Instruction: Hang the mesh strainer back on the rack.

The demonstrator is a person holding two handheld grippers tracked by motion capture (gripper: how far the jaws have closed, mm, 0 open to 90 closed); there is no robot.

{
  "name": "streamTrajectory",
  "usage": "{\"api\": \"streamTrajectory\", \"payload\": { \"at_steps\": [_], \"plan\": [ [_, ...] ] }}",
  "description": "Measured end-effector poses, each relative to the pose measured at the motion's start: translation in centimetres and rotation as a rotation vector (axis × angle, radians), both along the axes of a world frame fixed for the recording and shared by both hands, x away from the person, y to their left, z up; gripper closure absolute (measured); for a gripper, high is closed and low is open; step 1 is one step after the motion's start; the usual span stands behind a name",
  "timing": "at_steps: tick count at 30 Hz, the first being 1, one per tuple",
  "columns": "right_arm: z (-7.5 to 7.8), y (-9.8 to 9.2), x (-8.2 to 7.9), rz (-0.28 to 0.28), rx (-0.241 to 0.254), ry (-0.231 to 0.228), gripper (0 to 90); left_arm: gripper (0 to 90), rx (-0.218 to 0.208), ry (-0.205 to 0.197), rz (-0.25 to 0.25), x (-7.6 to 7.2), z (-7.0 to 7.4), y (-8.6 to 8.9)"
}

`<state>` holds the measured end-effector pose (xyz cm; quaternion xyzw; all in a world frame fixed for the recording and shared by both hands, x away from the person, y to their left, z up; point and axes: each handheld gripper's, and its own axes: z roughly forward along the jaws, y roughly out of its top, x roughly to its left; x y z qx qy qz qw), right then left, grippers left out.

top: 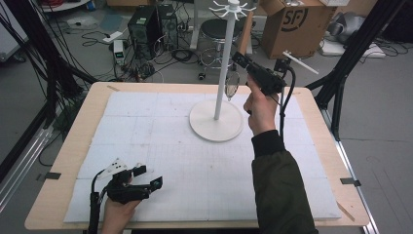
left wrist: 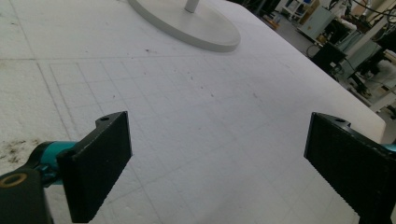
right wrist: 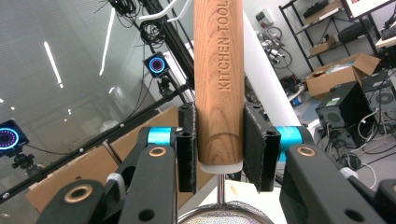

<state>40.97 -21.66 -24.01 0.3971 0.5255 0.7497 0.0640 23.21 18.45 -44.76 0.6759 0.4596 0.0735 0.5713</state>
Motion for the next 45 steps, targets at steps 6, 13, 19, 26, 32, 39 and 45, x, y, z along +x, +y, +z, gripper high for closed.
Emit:
{"api": "streamTrajectory", "payload": {
  "at_steps": [6,13,19,26,32,39,45],
  "plan": [
    [-0.1,0.5,0.1,0.011,-0.01,0.002,68.8,8.1,0.001,-0.002,-0.001,0.0,0.0,0.0],
    [-0.2,0.3,0.2,0.036,0.017,0.016,68.5,8.1,0.004,-0.002,-0.002,0.0,0.0,0.0],
    [-0.3,0.2,0.4,0.03,0.008,0.02,61.2,8.2,0.003,-0.003,-0.001,0.0,0.0,-0.1],
    [-0.4,-0.1,0.6,0.013,-0.007,0.041,45.4,8.2,0.001,0.0,0.0,0.0,0.0,0.0],
    [-0.6,0.0,0.5,-0.003,-0.031,0.065,35.9,8.1,0.001,-0.003,0.002,0.0,0.0,0.1],
    [-0.9,-0.4,0.2,0.006,-0.045,0.059,30.0,8.1,-0.002,-0.005,0.005,0.0,0.0,0.2],
    [-1.8,-0.8,-0.5,0.023,-0.102,0.044,24.3,8.1,0.0,-0.008,0.004,0.0,0.0,0.2]
  ]
}}
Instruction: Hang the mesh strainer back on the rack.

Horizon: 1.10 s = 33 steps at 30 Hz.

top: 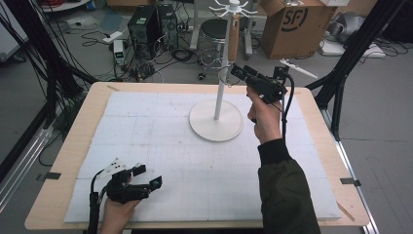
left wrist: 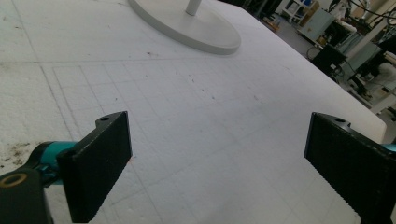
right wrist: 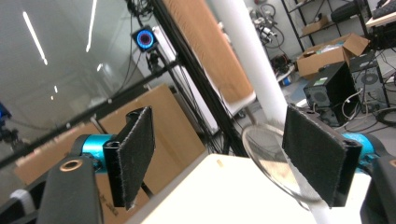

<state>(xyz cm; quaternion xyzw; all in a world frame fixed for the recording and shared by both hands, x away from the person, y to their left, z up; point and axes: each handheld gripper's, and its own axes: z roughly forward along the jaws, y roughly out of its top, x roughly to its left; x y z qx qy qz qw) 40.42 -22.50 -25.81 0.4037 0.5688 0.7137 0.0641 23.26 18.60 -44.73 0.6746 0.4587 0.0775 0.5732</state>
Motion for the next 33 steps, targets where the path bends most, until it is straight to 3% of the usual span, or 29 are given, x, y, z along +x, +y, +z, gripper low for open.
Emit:
{"api": "streamTrajectory", "payload": {
  "at_steps": [7,11,24,33],
  "plan": [
    [-0.9,-0.6,-1.1,0.021,-0.01,-0.003,20.7,8.1,-0.014,-0.009,0.014,0.0,0.1,0.3],
    [-1.7,-0.7,-1.8,0.021,-0.047,-0.012,20.7,8.1,-0.017,-0.01,0.022,0.1,0.1,0.6],
    [-4.7,-2.1,-3.1,0.035,-0.085,0.043,20.3,8.1,-0.015,-0.013,0.023,0.1,0.1,0.4],
    [-6.6,-3.1,-4.8,0.039,-0.082,0.073,20.5,8.1,-0.011,-0.012,0.017,0.1,0.1,0.4]
  ]
}}
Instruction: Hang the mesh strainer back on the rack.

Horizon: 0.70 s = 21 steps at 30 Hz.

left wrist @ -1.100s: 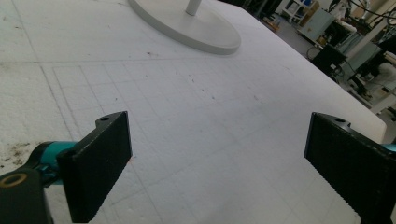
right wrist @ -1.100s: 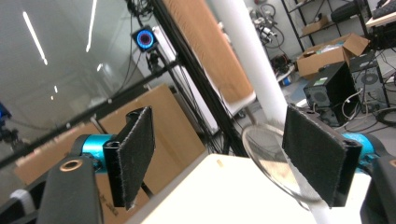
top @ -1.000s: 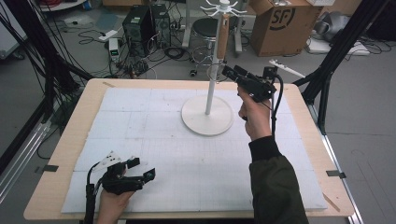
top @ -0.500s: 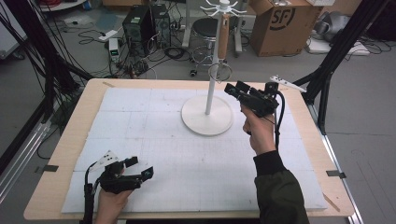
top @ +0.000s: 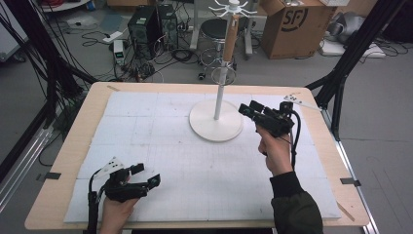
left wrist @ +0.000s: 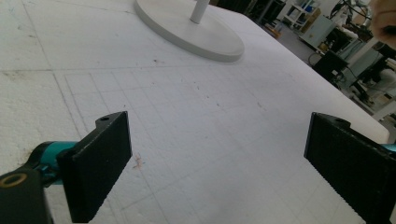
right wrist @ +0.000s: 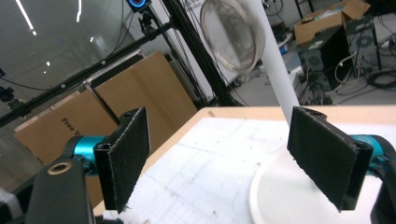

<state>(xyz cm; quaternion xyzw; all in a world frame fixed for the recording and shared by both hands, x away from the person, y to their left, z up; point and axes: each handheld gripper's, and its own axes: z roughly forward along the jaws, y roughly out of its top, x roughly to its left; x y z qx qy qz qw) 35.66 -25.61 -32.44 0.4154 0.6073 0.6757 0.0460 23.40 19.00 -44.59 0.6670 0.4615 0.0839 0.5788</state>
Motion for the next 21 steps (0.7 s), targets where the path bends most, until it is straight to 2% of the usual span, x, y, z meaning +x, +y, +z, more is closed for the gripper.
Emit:
{"api": "streamTrajectory", "payload": {
  "at_steps": [6,16,21],
  "plan": [
    [-1.6,-0.6,-0.9,0.015,-0.024,0.041,20.7,8.2,0.004,0.0,-0.003,0.0,0.0,-0.1],
    [-4.4,-1.1,-2.8,0.054,-0.138,0.122,22.3,8.2,0.001,0.001,-0.001,0.0,0.0,-0.3],
    [-5.9,-1.6,-3.6,0.06,-0.149,0.154,23.1,8.2,0.006,-0.002,-0.003,0.0,0.0,-0.3]
  ]
}}
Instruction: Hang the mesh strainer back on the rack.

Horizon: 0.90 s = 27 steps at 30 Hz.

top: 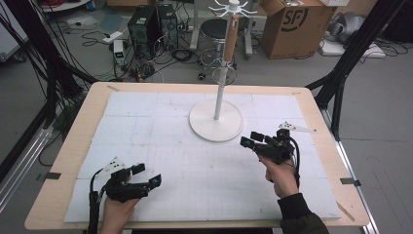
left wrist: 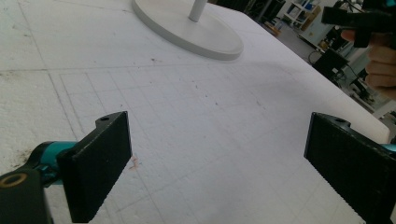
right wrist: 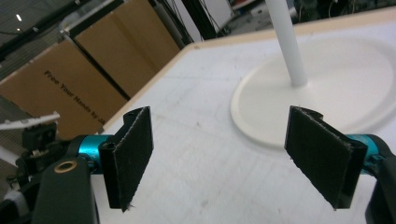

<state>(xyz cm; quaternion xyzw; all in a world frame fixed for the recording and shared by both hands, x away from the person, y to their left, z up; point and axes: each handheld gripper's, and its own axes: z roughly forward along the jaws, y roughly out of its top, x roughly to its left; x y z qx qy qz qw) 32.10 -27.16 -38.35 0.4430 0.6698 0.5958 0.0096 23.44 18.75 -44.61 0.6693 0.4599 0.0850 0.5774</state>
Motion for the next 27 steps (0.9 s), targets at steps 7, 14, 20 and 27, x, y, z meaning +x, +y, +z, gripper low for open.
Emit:
{"api": "streamTrajectory", "payload": {
  "at_steps": [7,14,20,27],
  "plan": [
    [-1.7,-0.7,-1.1,0.01,-0.005,0.034,23.1,8.1,0.0,0.002,-0.003,0.0,0.0,-0.1],
    [-2.7,-0.9,-2.0,0.027,-0.022,0.059,22.4,8.1,0.004,0.003,-0.004,0.1,-0.1,-0.1],
    [-3.8,-1.0,-2.9,0.037,-0.043,0.076,22.2,8.2,0.006,0.004,-0.005,0.1,-0.1,-0.1],
    [-4.8,-1.4,-3.8,0.047,-0.046,0.098,22.2,8.1,0.016,0.0,-0.011,0.1,-0.1,-0.2]
  ]
}}
